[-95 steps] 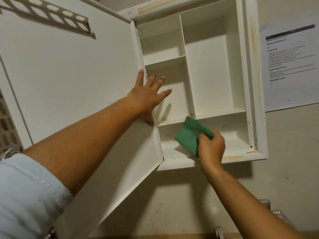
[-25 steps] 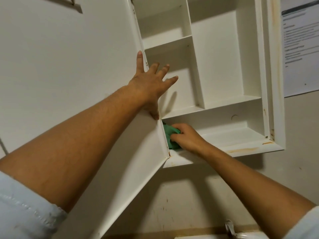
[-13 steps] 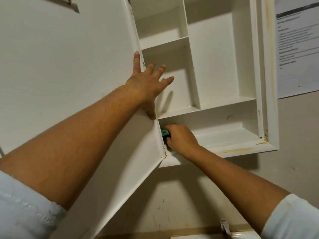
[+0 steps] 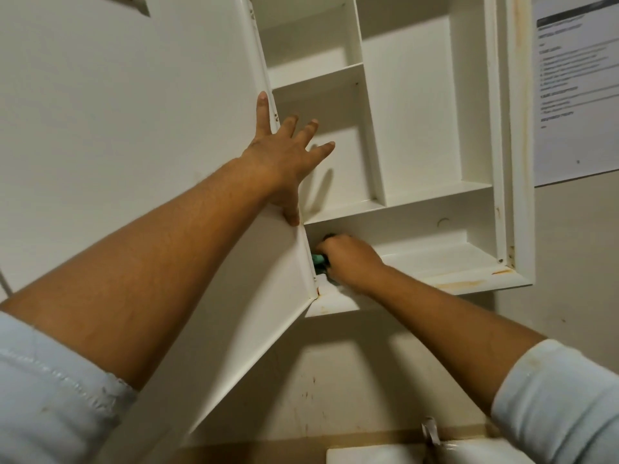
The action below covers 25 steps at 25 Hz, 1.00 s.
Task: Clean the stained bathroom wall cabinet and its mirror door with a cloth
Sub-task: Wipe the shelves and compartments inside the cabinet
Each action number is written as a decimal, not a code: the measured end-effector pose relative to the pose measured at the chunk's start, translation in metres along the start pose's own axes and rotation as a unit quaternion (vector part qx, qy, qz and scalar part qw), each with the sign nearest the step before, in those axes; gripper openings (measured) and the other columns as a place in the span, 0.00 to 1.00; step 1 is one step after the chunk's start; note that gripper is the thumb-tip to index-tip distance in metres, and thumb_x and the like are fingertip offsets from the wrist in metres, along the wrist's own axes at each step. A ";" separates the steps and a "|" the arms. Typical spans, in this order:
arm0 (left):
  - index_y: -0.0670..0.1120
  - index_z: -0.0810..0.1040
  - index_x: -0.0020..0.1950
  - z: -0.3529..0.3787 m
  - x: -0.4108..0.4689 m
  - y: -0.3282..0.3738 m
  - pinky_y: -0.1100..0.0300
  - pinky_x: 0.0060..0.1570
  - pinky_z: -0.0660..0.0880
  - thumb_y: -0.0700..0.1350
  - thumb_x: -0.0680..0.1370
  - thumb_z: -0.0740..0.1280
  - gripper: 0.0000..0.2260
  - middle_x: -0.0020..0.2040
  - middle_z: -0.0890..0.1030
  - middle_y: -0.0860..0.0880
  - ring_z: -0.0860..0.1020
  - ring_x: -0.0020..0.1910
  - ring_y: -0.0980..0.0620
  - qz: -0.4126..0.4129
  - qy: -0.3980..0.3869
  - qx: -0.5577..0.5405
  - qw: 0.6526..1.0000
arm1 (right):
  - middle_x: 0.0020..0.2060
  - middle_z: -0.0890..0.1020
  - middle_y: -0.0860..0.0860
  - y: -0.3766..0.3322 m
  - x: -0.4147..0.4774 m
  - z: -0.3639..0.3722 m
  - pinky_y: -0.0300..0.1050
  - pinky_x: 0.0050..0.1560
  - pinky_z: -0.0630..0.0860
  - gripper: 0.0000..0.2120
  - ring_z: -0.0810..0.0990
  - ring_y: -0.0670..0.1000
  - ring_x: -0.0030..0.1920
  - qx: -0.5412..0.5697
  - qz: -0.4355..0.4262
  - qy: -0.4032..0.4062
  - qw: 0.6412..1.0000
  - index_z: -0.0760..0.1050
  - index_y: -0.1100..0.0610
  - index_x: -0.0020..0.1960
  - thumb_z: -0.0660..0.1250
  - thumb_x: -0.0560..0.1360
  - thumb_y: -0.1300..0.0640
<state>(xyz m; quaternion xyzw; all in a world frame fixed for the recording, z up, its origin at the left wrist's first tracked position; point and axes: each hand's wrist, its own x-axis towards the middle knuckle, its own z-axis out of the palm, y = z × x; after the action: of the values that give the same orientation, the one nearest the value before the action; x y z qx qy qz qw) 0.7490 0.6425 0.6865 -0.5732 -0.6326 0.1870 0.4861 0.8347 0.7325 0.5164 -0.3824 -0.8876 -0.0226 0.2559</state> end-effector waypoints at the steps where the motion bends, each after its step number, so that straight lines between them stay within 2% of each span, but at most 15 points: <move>1: 0.56 0.39 0.83 -0.001 -0.001 0.001 0.22 0.69 0.37 0.72 0.61 0.76 0.64 0.84 0.42 0.41 0.44 0.82 0.38 -0.003 -0.002 -0.001 1.000 | 0.50 0.82 0.53 0.000 -0.003 -0.014 0.46 0.40 0.71 0.10 0.81 0.56 0.47 -0.052 -0.014 -0.023 0.998 0.81 0.53 0.54 0.69 0.74 0.61; 3: 0.56 0.39 0.83 -0.003 -0.002 0.001 0.22 0.69 0.37 0.72 0.61 0.76 0.64 0.84 0.43 0.41 0.44 0.82 0.38 -0.007 -0.009 0.006 1.000 | 0.53 0.82 0.54 0.003 -0.008 -0.041 0.47 0.42 0.70 0.10 0.81 0.58 0.51 -0.155 -0.014 -0.019 0.988 0.80 0.54 0.58 0.65 0.78 0.60; 5: 0.57 0.39 0.83 -0.002 0.000 0.001 0.21 0.69 0.36 0.72 0.61 0.76 0.64 0.84 0.43 0.42 0.44 0.82 0.37 -0.008 -0.008 0.005 1.000 | 0.52 0.83 0.54 0.022 -0.023 -0.048 0.47 0.43 0.71 0.09 0.82 0.58 0.53 -0.206 0.030 0.044 0.977 0.80 0.56 0.56 0.64 0.79 0.59; 6: 0.57 0.38 0.83 -0.001 0.001 0.001 0.21 0.68 0.36 0.72 0.61 0.77 0.64 0.84 0.42 0.42 0.44 0.82 0.37 -0.009 -0.011 0.005 1.000 | 0.50 0.84 0.54 0.032 -0.030 -0.042 0.48 0.43 0.73 0.08 0.82 0.58 0.51 -0.176 0.070 0.080 0.979 0.81 0.56 0.55 0.65 0.78 0.59; 8: 0.57 0.38 0.83 -0.002 0.002 0.002 0.21 0.68 0.36 0.71 0.61 0.77 0.64 0.84 0.42 0.42 0.43 0.82 0.37 -0.013 -0.022 0.009 1.000 | 0.48 0.84 0.55 0.030 -0.037 -0.024 0.47 0.43 0.75 0.08 0.82 0.59 0.48 -0.010 0.138 0.101 0.985 0.82 0.56 0.53 0.68 0.76 0.58; 10: 0.56 0.38 0.83 -0.004 0.004 0.004 0.21 0.68 0.36 0.71 0.62 0.76 0.63 0.84 0.42 0.42 0.43 0.82 0.37 -0.016 -0.031 0.014 0.999 | 0.46 0.84 0.57 0.009 -0.023 -0.005 0.46 0.42 0.73 0.08 0.81 0.61 0.47 0.130 0.140 0.074 0.979 0.82 0.57 0.52 0.68 0.75 0.60; 12: 0.56 0.38 0.83 -0.003 0.006 0.005 0.21 0.68 0.37 0.71 0.63 0.76 0.63 0.84 0.42 0.42 0.43 0.82 0.37 -0.017 -0.034 0.021 0.999 | 0.45 0.83 0.58 -0.009 -0.006 0.011 0.47 0.41 0.72 0.06 0.80 0.61 0.46 0.160 0.112 0.045 0.980 0.80 0.59 0.49 0.66 0.73 0.63; 15: 0.57 0.39 0.83 -0.001 0.005 0.003 0.21 0.69 0.36 0.72 0.62 0.76 0.62 0.84 0.42 0.42 0.43 0.82 0.37 -0.016 -0.028 0.021 0.999 | 0.41 0.78 0.54 -0.011 -0.002 0.010 0.47 0.42 0.72 0.04 0.79 0.58 0.45 0.072 0.050 0.001 0.996 0.76 0.58 0.45 0.68 0.73 0.65; 17: 0.57 0.39 0.83 -0.001 0.004 0.004 0.21 0.68 0.35 0.72 0.62 0.75 0.62 0.84 0.43 0.43 0.43 0.82 0.37 -0.012 -0.031 0.019 0.999 | 0.41 0.75 0.51 -0.008 -0.005 0.006 0.49 0.49 0.74 0.06 0.77 0.56 0.46 -0.023 0.009 -0.021 0.999 0.73 0.55 0.44 0.69 0.73 0.63; 20: 0.57 0.38 0.83 0.000 0.002 0.003 0.21 0.68 0.35 0.72 0.62 0.75 0.62 0.84 0.43 0.43 0.44 0.82 0.38 -0.018 -0.039 0.020 0.999 | 0.48 0.77 0.52 -0.013 -0.004 0.000 0.55 0.60 0.72 0.04 0.77 0.57 0.52 -0.093 -0.022 -0.025 0.995 0.77 0.54 0.50 0.66 0.76 0.58; 22: 0.57 0.38 0.83 -0.002 0.003 0.005 0.22 0.69 0.36 0.73 0.63 0.74 0.62 0.84 0.43 0.43 0.44 0.82 0.38 -0.017 -0.040 0.020 0.999 | 0.53 0.79 0.53 -0.010 -0.004 0.000 0.56 0.61 0.71 0.09 0.78 0.57 0.54 -0.120 -0.030 -0.049 0.991 0.79 0.53 0.56 0.65 0.77 0.57; 25: 0.57 0.38 0.83 -0.006 0.002 0.006 0.22 0.69 0.36 0.72 0.64 0.74 0.61 0.84 0.43 0.42 0.44 0.82 0.38 -0.021 -0.050 0.021 0.998 | 0.55 0.80 0.53 0.011 -0.018 -0.017 0.52 0.57 0.73 0.12 0.80 0.58 0.55 -0.132 -0.046 -0.062 0.988 0.82 0.50 0.60 0.68 0.78 0.51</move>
<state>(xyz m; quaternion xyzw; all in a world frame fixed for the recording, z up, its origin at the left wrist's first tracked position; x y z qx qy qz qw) 0.7574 0.6439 0.6856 -0.5395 -0.6638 0.2190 0.4694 0.8602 0.7242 0.5206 -0.3723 -0.9075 -0.1279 0.1464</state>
